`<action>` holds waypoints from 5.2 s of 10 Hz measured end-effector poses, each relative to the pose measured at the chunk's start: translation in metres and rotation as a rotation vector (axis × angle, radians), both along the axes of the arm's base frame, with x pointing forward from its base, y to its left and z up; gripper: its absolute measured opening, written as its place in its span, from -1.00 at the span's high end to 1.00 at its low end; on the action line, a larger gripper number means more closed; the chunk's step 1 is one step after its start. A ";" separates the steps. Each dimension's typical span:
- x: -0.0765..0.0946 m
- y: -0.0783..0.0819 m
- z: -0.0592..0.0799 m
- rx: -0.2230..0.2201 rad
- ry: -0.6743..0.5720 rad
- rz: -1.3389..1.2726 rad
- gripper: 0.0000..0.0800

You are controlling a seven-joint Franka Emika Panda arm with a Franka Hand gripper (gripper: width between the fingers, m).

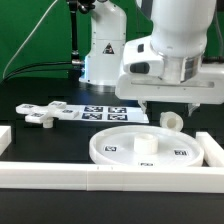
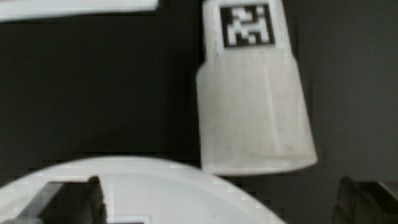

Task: Assemble round table

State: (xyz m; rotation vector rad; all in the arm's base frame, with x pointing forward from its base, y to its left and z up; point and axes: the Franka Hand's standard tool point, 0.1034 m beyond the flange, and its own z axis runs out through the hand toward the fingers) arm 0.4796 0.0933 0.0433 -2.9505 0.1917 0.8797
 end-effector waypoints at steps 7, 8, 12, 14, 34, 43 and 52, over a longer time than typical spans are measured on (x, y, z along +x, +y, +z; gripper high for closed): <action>-0.014 0.007 -0.020 0.044 0.350 0.048 -0.62; -0.014 0.009 -0.023 0.041 0.343 0.047 -0.62; -0.022 0.011 -0.033 0.029 0.362 0.043 -0.62; -0.024 0.012 -0.033 0.028 0.363 0.046 -0.01; 0.053 -0.028 0.063 0.120 -0.300 0.200 -0.02; 0.093 -0.053 0.082 0.014 -0.916 0.270 -0.02; 0.080 -0.056 0.057 0.000 -0.943 0.288 -0.02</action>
Offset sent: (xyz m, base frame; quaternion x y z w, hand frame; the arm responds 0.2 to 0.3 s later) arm -0.0018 0.0067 -0.0058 0.0008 -0.1314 0.0193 0.9911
